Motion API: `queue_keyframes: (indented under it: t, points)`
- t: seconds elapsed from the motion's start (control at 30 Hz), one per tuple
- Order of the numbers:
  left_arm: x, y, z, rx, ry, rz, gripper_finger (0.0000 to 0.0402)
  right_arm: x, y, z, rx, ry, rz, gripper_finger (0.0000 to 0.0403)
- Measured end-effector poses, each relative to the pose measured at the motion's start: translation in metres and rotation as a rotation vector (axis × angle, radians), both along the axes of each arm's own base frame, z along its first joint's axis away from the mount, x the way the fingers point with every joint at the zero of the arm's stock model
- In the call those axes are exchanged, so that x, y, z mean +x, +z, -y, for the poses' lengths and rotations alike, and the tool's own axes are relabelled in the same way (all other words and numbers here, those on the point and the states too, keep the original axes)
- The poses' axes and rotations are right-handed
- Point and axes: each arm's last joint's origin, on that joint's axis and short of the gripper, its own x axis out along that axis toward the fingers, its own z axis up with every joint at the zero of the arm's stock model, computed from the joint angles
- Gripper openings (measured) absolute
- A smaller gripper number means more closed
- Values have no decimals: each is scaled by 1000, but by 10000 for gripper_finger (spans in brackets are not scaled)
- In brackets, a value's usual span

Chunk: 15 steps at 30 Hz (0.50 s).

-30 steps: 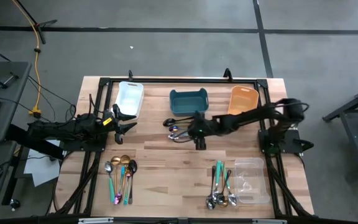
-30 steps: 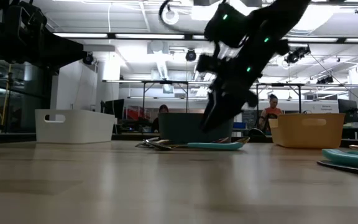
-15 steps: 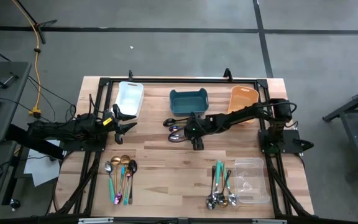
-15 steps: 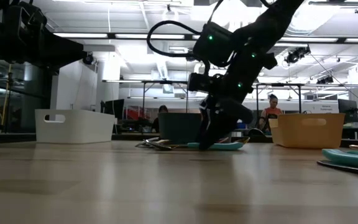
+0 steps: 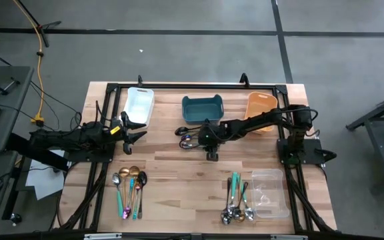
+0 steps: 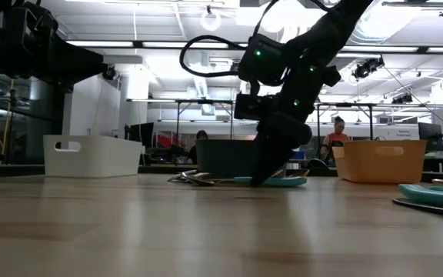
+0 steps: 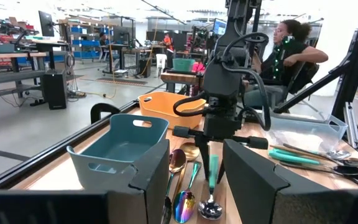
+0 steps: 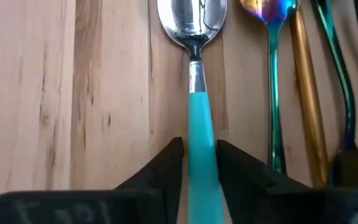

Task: Sort silverware by color (type)
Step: Put the light green spoon into the orange bin

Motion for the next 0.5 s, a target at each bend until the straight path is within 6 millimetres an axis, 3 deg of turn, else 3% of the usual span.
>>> queue_keyframes:
  t: [0.1,0.3,0.5]
  points:
    - [0,0,0,0,0,0,145,-1,-1,-4,15,-22,-9,48]
    - [0,0,0,0,0,0,145,3,6,-15,74,5,-12,48]
    - [0,0,0,0,0,0,145,-2,34,-38,132,95,-17,48]
